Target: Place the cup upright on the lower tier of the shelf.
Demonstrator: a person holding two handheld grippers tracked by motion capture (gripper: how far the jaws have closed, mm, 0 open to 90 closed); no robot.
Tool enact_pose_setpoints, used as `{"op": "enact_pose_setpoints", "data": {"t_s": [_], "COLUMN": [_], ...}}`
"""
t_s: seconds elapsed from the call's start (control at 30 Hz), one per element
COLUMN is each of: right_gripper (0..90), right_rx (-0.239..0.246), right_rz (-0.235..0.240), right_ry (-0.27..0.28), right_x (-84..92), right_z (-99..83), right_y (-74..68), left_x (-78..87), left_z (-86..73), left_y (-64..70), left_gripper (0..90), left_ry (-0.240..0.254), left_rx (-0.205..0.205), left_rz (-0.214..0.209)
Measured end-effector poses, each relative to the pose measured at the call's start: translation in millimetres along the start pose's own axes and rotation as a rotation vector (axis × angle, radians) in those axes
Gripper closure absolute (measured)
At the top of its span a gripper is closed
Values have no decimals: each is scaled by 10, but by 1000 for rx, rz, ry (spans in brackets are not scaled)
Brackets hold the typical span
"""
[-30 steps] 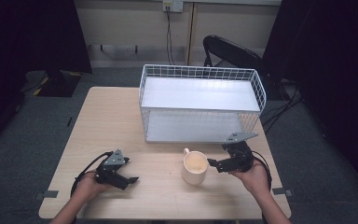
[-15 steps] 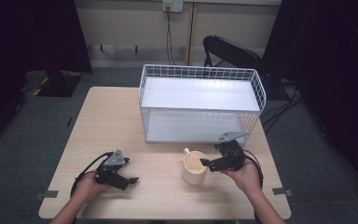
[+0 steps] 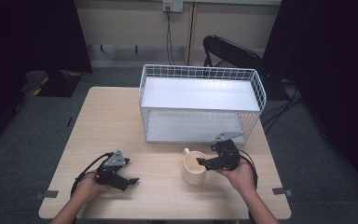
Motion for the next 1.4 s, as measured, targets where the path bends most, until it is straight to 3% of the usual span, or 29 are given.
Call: {"op": "enact_pose_setpoints", "data": {"t_s": [0.1, 0.47, 0.57, 0.8, 1.2, 1.4], "right_gripper": [230, 231, 288, 314, 435, 545], "right_rx": [10, 19, 19, 13, -6, 1], "right_rz": [32, 26, 37, 24, 33, 38], "right_ry": [-10, -5, -16, -20, -68, -97], "right_x": [-23, -90, -122, -153, -223, -262], "right_z": [-16, -36, -47, -45, -78, -59], "right_y": [-14, -39, -45, -55, -51, -94], "left_x": [0, 0, 0, 0, -1, 0], "left_z": [0, 0, 0, 0, 0, 0], "left_y": [0, 0, 0, 0, 1, 0], "left_gripper": [115, 115, 115, 115, 115, 114], "left_ry": [1, 1, 1, 1, 1, -2], "left_rx": [1, 1, 1, 1, 1, -1], "left_rz": [0, 0, 0, 0, 0, 0]}}
Point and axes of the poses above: each handheld gripper's, and its own axes: x roughly backward along the jaws, z roughly out of its top, y roughly to its right, the point moved 3 cm from there along -x, roughly forward along the jaws, and after that the axes turned 6 degrees about -z, right-handed, at the moved point
